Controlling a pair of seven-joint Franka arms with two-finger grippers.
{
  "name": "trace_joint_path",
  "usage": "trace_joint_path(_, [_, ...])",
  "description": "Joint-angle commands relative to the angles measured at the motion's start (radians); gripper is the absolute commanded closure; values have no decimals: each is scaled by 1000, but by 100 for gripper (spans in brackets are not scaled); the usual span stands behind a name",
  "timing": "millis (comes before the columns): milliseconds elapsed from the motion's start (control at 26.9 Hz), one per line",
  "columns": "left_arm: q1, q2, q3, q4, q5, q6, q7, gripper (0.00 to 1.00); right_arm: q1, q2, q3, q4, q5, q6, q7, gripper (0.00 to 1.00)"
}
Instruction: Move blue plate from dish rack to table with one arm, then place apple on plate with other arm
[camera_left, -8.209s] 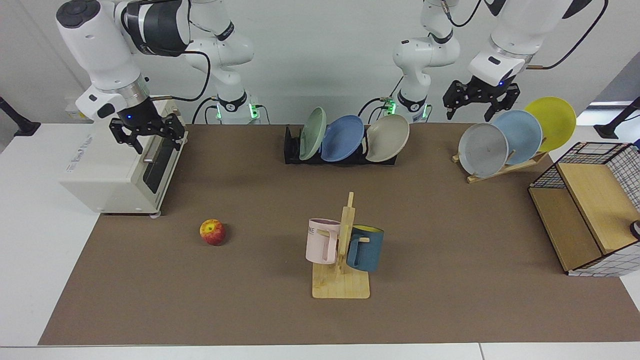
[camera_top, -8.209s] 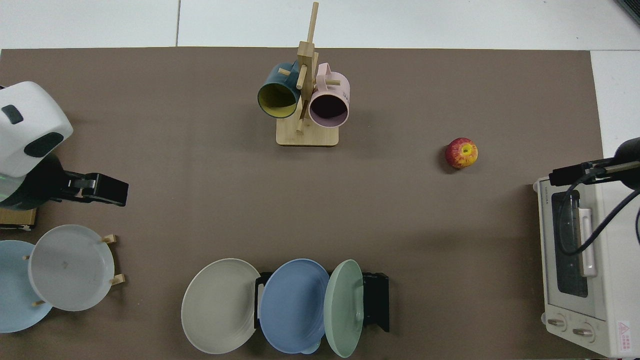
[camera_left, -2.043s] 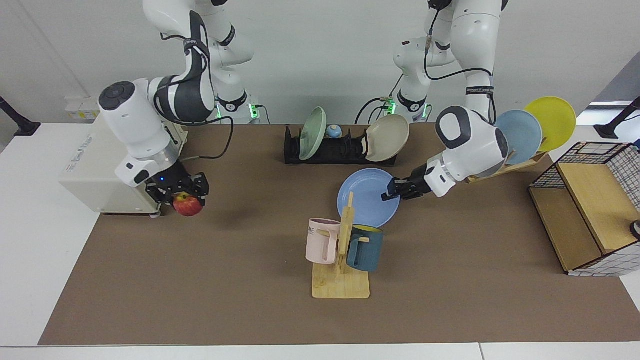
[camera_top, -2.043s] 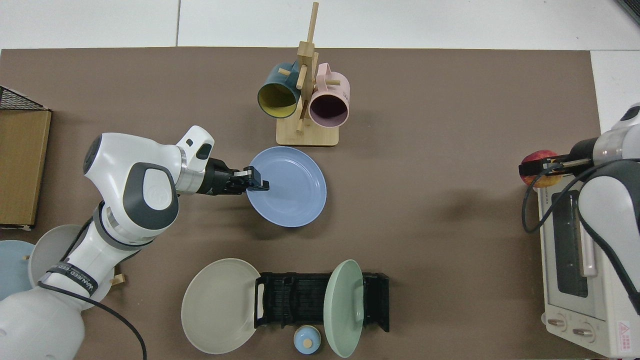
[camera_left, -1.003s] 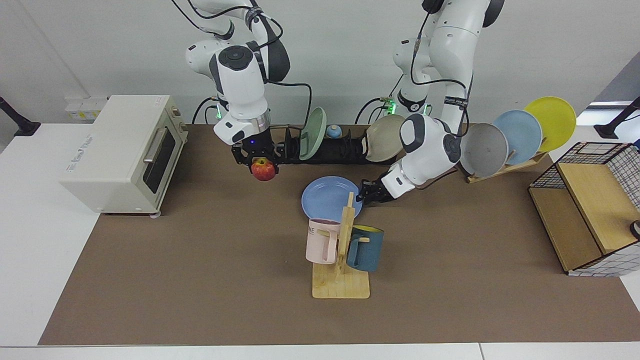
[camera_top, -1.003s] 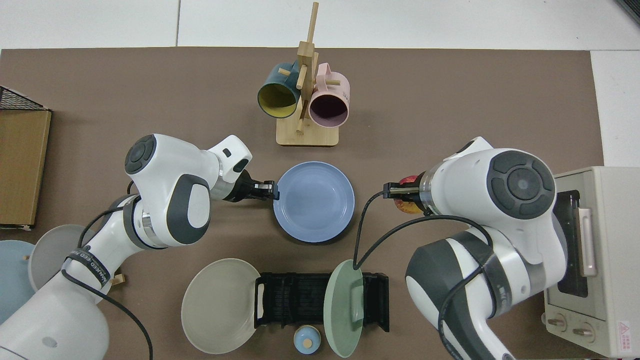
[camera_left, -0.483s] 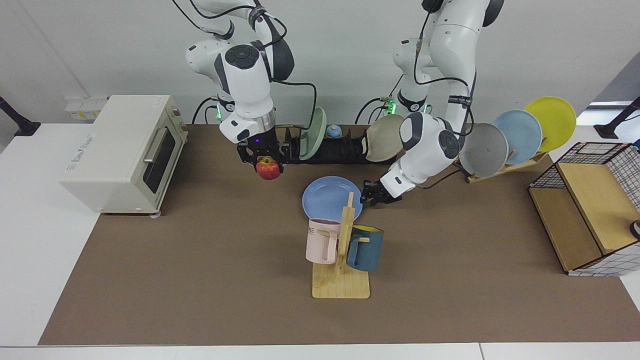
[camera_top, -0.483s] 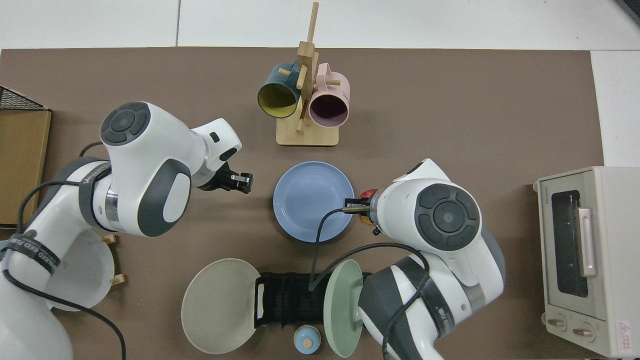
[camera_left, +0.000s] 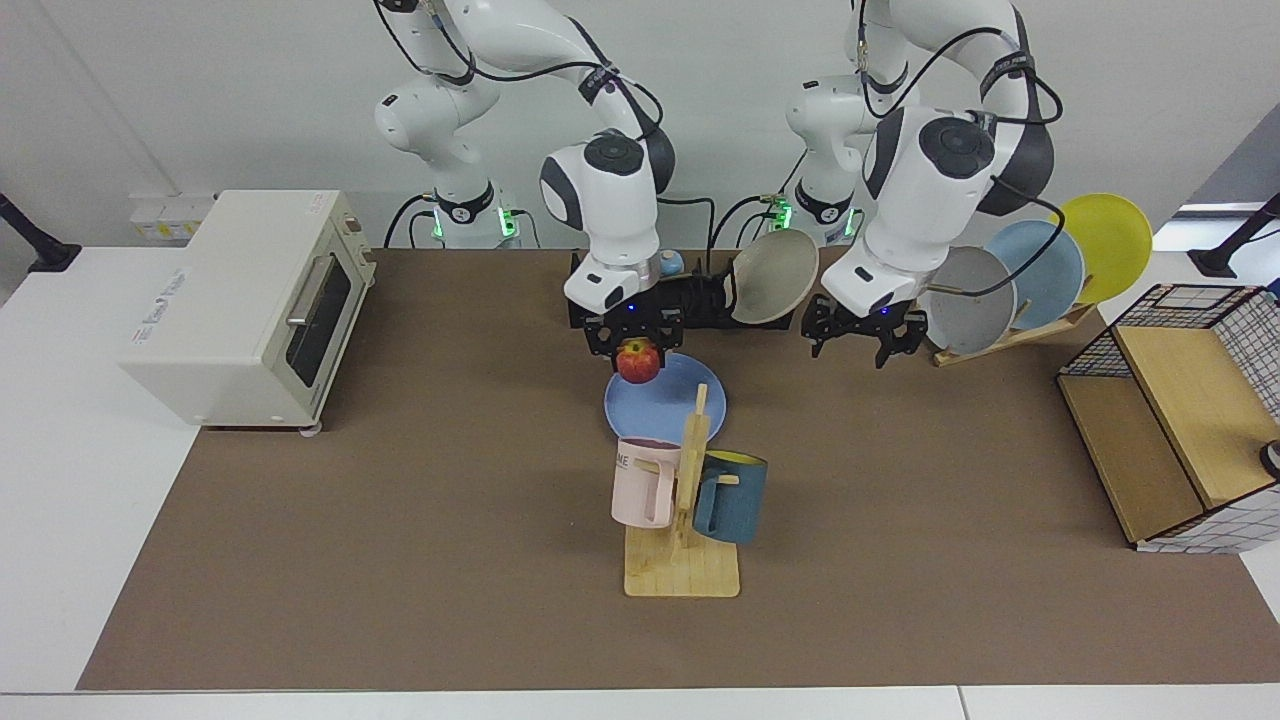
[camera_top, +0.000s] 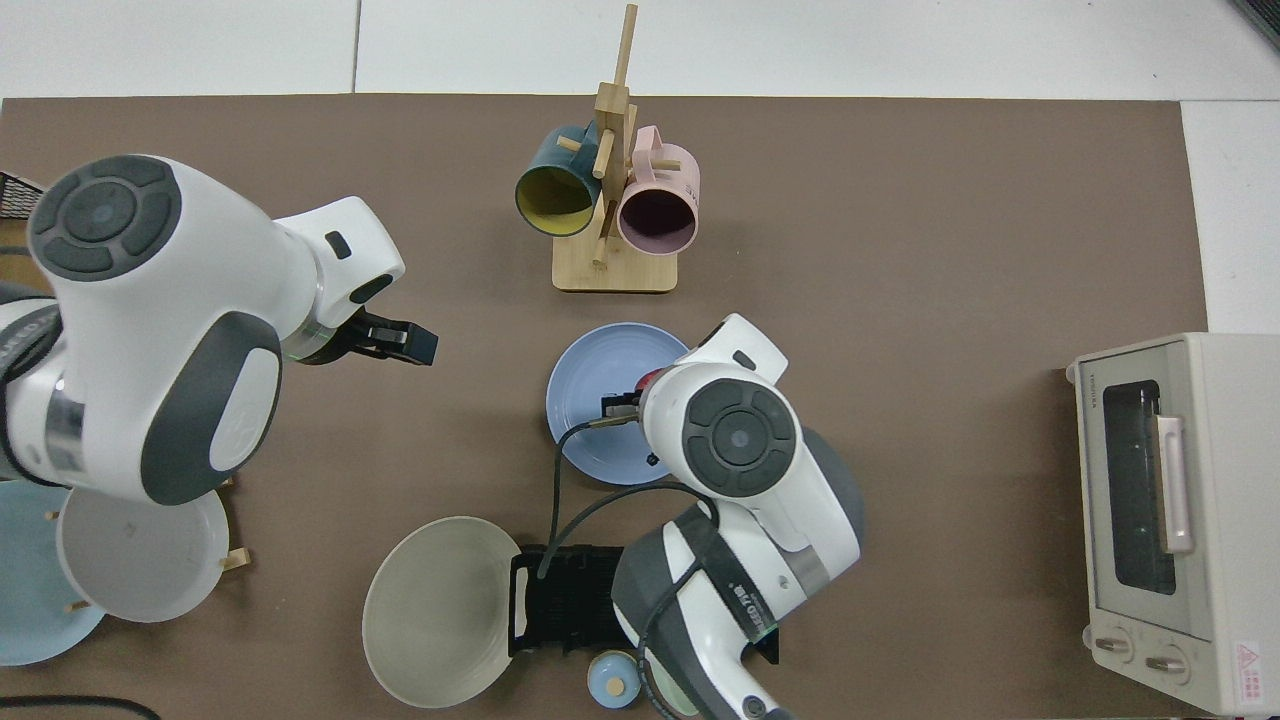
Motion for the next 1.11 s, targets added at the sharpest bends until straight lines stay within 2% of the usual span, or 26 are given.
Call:
trace_joint_path(0, [-5,-63,18,48,26,-128,2,0,25,88,-5,48,29,69,-50,100])
trace_joint_path(149, [-5,-95,32,77,24,-196,3,0,43,120,-5,26,35,119,-90,100])
trace_joint_path(334, [-14,-135,75,116,24,-263,14,0,45,125,-6,13,114,141,-157,100])
trace_joint_path(520, [-22,-129,87,202,24,-352,14,0,45,123,-6,7,116,141,-171,100])
trace_joint_path(669, [-42,-121,90,226,21,-389,12,0,49,128,-6,-13,116,151,-173,83])
trace_joint_path(854, [-36,-101,90,271,15,-392,12,0,53,132,-6,-25,116,188,-179,78])
trace_joint_path(929, [-33,-92,90,283,11,-395,11,0,53,132,-6,-25,118,188,-179,69])
trace_joint_path(966, [-33,-93,90,281,9,-395,12,0,53,132,-6,-25,116,188,-179,59])
trace_joint_path(1003, [-31,-98,92,281,9,-392,16,0,53,132,-6,-24,118,188,-177,40])
trace_joint_path(1040, [-31,-104,92,274,11,-392,17,0,53,132,-6,-22,118,188,-173,17])
trace_joint_path(1077, [-33,-109,95,268,11,-394,19,0,53,132,-6,-21,116,188,-174,0])
